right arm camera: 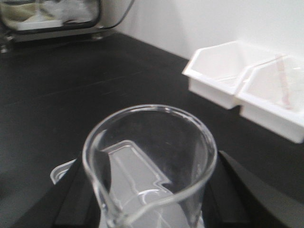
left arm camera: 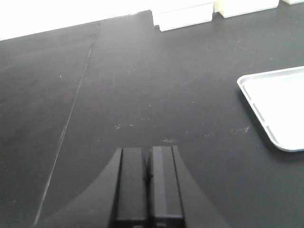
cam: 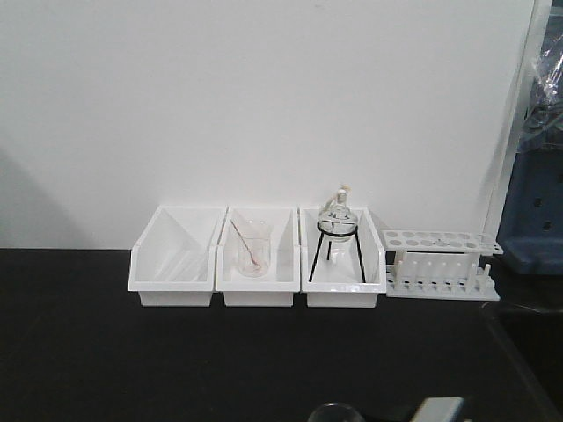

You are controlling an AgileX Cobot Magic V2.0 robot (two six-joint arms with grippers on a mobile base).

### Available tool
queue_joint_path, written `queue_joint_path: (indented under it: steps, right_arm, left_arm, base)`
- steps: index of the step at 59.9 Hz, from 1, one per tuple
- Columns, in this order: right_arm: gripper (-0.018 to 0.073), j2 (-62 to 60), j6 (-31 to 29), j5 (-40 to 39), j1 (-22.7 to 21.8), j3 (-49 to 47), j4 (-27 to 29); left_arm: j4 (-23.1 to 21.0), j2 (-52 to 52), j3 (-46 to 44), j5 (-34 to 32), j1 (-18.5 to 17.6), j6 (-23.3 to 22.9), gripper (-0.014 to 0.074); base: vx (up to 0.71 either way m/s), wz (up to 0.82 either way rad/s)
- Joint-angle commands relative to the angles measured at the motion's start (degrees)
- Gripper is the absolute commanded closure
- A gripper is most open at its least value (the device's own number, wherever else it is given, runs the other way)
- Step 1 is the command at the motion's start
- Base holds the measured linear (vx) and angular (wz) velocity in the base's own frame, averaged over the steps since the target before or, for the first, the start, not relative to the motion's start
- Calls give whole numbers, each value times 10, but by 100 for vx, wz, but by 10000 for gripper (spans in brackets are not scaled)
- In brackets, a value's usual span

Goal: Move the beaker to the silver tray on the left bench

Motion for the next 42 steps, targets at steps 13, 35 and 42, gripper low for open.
queue_joint_path:
  steps: [13,35,42]
  right_arm:
    - [567,226,-7,-100,-1,-143,-35]
    - [516,363,-47,-153,-1,-186,-24]
    - [466,375,-48,-153,-1,-186,-22]
  left_arm:
    - [0,-4,11,-47,-2,-1,595]
    - [0,-4,11,-47,-2,-1,595]
    - [0,-4,11,-47,-2,-1,595]
  base:
    - [0,0]
    - [0,0]
    - [0,0]
